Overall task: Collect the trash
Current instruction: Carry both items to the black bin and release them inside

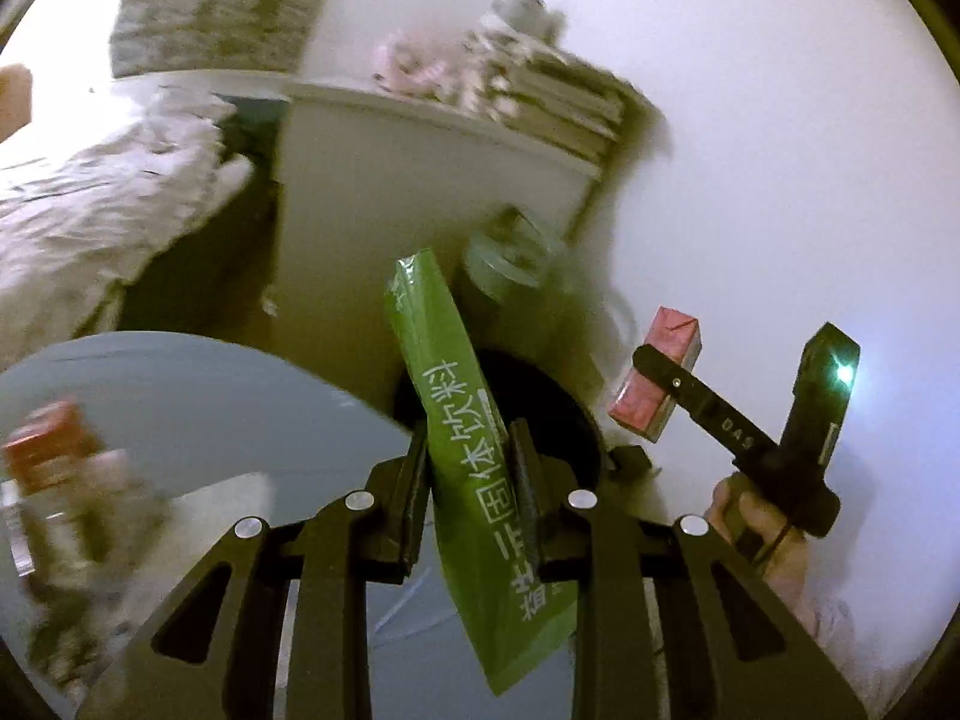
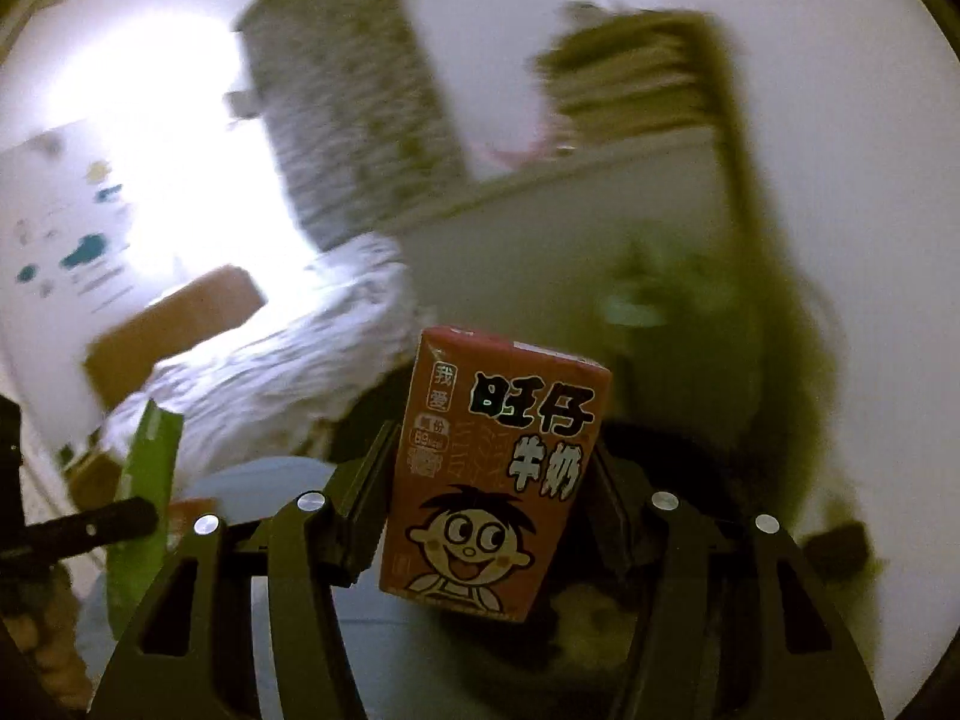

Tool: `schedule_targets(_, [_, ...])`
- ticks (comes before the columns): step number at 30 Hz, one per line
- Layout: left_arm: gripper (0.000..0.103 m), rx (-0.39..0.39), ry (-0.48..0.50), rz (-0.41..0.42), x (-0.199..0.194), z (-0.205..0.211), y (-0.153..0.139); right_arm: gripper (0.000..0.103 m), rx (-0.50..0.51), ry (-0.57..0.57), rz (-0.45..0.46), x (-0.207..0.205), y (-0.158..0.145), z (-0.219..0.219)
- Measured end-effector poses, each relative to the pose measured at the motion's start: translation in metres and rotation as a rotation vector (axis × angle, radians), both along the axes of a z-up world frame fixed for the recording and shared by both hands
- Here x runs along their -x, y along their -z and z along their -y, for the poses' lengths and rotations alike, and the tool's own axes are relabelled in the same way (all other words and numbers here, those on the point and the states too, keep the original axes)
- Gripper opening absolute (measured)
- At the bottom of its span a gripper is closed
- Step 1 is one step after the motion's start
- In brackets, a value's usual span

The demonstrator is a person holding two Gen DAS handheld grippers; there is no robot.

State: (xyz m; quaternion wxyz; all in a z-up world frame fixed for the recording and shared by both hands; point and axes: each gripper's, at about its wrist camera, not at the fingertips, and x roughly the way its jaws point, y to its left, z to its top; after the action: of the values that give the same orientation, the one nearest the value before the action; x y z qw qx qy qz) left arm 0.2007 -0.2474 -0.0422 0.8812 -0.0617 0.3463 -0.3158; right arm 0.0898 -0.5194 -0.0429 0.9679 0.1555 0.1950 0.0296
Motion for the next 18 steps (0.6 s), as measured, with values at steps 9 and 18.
schedule_targets(9, [0.026, -0.04, 0.046, -0.057, -0.05, 0.08, 0.035, 0.057, -0.063, 0.098, -0.081, -0.025, 0.053, 0.067])
schedule_targets(18, [0.026, -0.1, 0.045, -0.124, -0.07, 0.104, 0.073, 0.057, -0.025, 0.045, -0.165, -0.052, 0.073, 0.052])
